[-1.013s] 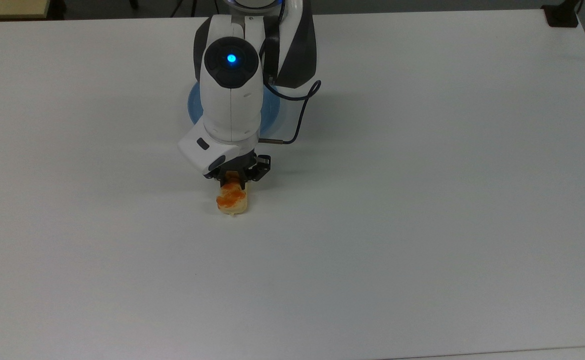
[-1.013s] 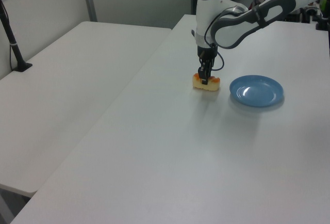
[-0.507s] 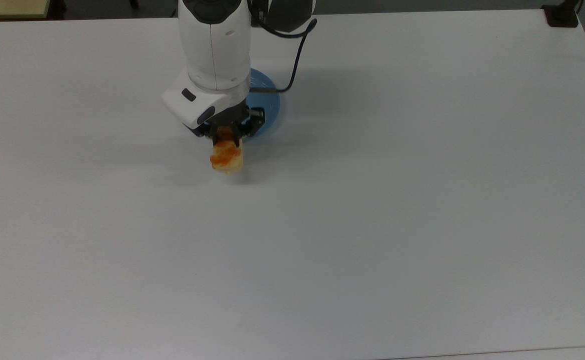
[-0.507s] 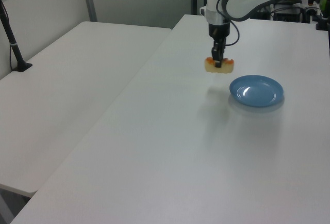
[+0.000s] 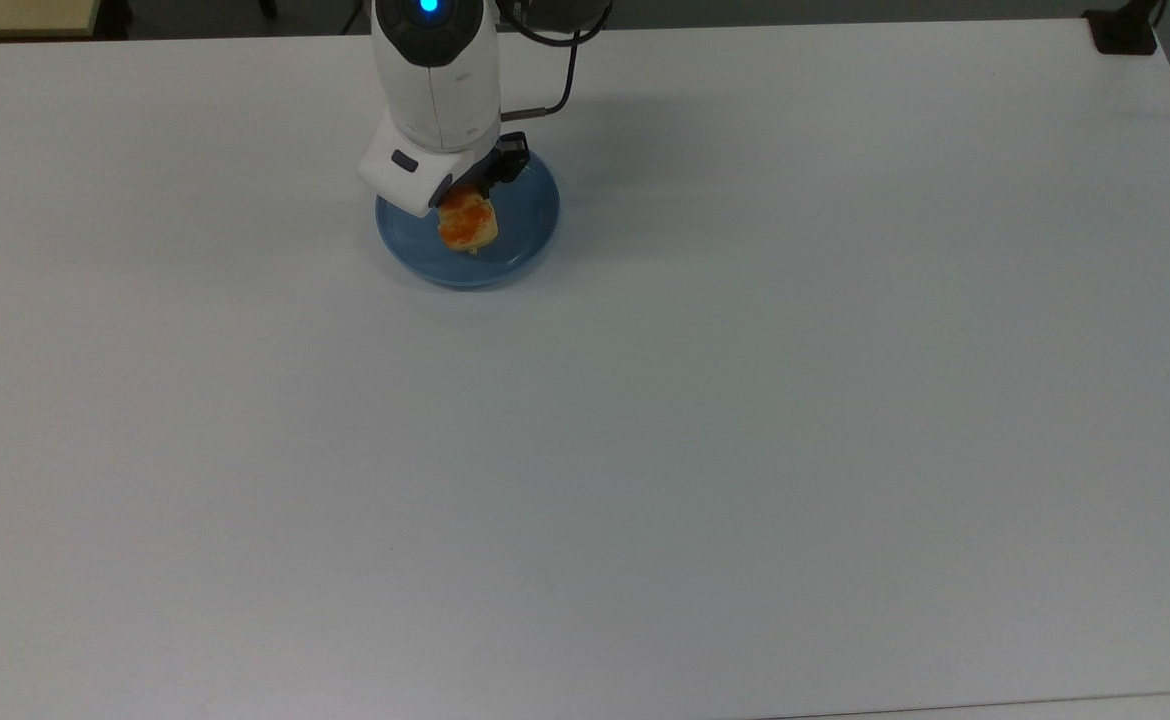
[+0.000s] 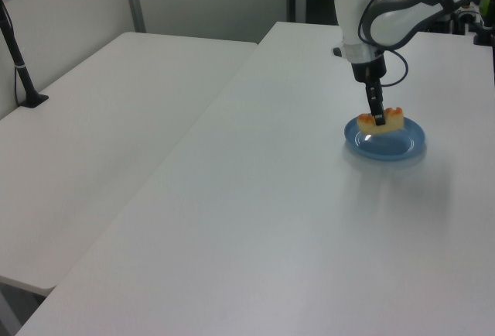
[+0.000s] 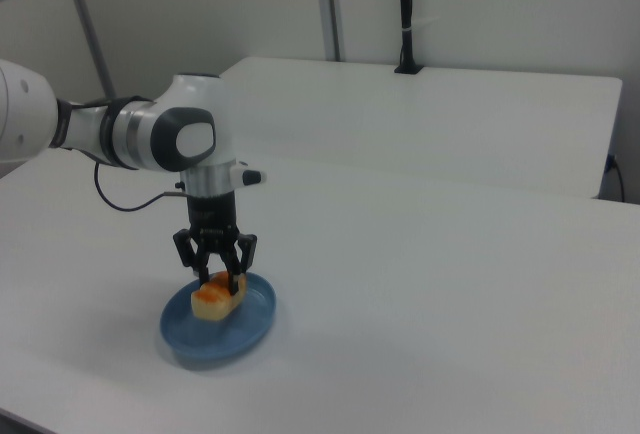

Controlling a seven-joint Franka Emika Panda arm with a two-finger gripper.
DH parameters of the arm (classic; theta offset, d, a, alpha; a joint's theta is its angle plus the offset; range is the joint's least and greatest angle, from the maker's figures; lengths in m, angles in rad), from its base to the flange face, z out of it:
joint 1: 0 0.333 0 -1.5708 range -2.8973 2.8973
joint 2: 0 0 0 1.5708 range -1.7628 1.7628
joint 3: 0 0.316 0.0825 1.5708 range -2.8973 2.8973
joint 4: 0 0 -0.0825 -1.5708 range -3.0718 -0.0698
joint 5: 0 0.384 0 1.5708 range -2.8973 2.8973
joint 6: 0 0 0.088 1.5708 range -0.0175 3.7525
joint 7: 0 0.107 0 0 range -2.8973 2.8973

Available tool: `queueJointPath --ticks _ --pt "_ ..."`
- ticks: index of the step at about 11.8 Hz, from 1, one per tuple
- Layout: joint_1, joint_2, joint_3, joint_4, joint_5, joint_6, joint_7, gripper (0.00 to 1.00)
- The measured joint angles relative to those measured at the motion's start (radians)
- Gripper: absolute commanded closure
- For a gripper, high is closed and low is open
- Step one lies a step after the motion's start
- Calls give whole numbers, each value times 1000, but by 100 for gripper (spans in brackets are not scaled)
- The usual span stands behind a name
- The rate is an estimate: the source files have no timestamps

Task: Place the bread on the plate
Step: 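Lower the bread roll onto the blue plate and open the gripper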

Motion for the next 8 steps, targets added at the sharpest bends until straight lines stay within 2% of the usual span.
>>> queueJointPath --ticks 4,6,8 --pt "-1 -13 0 -11 -4 3 38 0" --pt "3 -70 0 34 -4 10 103 0" --pt "7 -168 0 89 -4 7 237 0"
